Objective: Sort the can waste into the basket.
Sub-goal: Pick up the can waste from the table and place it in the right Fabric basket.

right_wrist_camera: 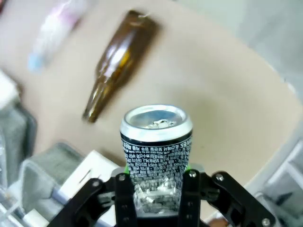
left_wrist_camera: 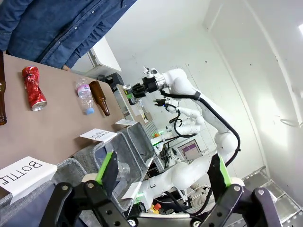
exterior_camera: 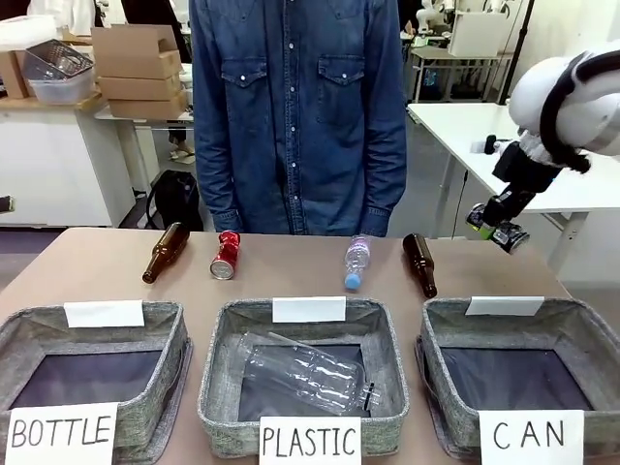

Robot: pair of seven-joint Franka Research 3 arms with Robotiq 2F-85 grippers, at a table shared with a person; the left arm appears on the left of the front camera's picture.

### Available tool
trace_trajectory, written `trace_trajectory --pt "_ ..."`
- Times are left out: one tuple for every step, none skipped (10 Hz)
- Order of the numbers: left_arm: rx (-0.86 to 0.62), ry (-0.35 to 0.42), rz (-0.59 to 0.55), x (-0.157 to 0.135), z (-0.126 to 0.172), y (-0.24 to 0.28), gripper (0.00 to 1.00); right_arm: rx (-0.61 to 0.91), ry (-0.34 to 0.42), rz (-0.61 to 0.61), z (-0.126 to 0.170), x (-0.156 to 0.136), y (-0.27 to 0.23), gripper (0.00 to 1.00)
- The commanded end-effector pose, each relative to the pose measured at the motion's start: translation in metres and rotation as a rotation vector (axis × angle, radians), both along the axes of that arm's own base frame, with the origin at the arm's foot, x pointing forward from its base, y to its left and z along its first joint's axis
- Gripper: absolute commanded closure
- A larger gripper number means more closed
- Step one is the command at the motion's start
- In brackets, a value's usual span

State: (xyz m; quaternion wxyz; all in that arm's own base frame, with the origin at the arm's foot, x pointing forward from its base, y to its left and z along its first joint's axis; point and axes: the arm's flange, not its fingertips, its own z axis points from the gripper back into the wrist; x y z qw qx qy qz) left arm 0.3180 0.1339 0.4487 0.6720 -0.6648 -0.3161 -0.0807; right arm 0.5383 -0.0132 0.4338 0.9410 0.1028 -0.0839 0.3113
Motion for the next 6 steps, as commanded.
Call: trace_trajectory --pt "-0.012 -0.028 0.002 0.0 0.001 -0.002 0.0 0.126 -0.06 0.391 0.015 -0.077 -0.007 0.63" --pt "-0.012 -0.028 0.002 0.0 0.001 -0.002 0.0 0.155 -0.097 0.408 0.021 -0.108 -0.009 0.63" --pt "-0.012 -0.028 0.002 0.0 0.001 -0.002 0.0 0.153 -0.116 0.4 0.027 -0.141 -0.009 0.63" --pt "-0.012 -0.028 0.002 0.0 0.001 -0.002 0.0 0.08 -0.122 0.388 0.029 -0.173 -0.002 0.63" --pt "-0.012 -0.028 0.002 0.0 0.001 -0.002 0.0 0.045 -0.075 0.372 0.03 -0.193 0.004 0.63" --pt "-0.012 -0.028 0.002 0.0 0.001 -0.002 0.0 0.005 0.004 0.328 0.03 -0.205 0.006 0.63"
